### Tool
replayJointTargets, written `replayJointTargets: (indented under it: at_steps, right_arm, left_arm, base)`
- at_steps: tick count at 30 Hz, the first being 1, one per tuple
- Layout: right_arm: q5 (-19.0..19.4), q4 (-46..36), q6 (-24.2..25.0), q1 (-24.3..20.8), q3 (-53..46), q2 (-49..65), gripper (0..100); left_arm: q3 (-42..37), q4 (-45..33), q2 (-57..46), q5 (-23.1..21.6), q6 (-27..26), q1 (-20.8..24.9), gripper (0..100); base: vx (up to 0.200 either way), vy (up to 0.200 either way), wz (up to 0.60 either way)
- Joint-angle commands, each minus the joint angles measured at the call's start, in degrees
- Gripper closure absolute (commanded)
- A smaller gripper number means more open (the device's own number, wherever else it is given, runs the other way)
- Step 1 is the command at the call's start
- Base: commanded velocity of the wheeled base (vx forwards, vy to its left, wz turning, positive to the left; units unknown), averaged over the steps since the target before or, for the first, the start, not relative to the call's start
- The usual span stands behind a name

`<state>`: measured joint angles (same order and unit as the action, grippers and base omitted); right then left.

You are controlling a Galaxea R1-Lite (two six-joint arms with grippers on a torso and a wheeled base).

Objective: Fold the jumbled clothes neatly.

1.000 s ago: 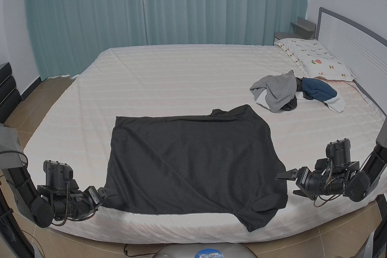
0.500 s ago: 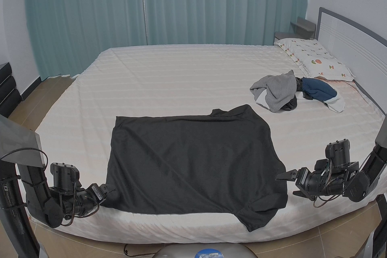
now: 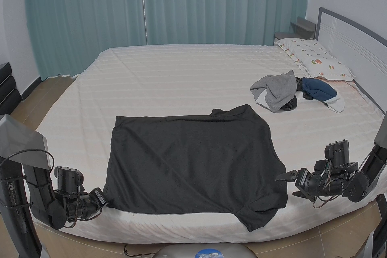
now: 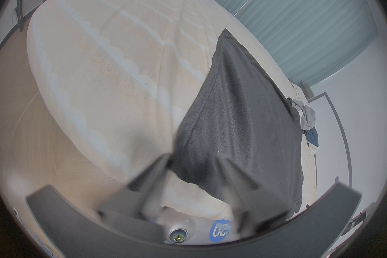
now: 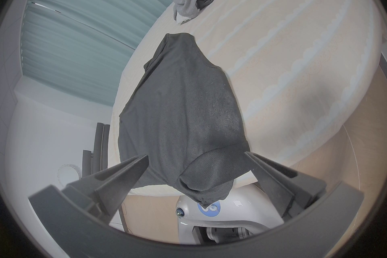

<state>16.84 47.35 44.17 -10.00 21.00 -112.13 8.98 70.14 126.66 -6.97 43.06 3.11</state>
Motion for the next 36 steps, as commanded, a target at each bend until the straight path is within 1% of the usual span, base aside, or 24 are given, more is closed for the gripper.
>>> replayJointTargets:
  at_steps: [1,10,17,26,31,36]
  right_arm:
    - [0.0,0.0,0.0,0.1,0.0,-0.2,0]
    - [0.0,0.0,0.0,0.1,0.0,-0.2,0]
    - [-0.1,-0.1,-0.4,0.1,-0.1,-0.3,0]
    - [-0.4,-0.1,-0.4,0.6,0.0,-1.6,0]
    - [-0.7,-0.1,-0.5,0.6,0.4,-3.2,0]
    - [-0.8,0.0,-0.4,0.7,1.7,-5.5,0]
  left_arm:
    - [-2.0,0.1,-0.2,0.1,0.0,-0.5,100]
    - [-5.4,1.9,-1.9,0.6,-1.0,-2.2,100]
    - [-7.2,2.1,-2.0,0.8,-5.5,-4.4,100]
    - [-8.6,2.0,-3.3,0.8,-8.3,-5.1,100]
    - [-8.6,1.7,-4.6,0.7,-10.5,-7.2,100]
    - [-8.6,2.1,-4.1,0.0,-10.1,-7.0,100]
  base:
    - [0.0,0.0,0.0]
    - [0.0,0.0,0.0]
    - [0.0,0.0,0.0]
    - [0.0,0.0,0.0]
    - [0.0,0.0,0.0]
    - [0.0,0.0,0.0]
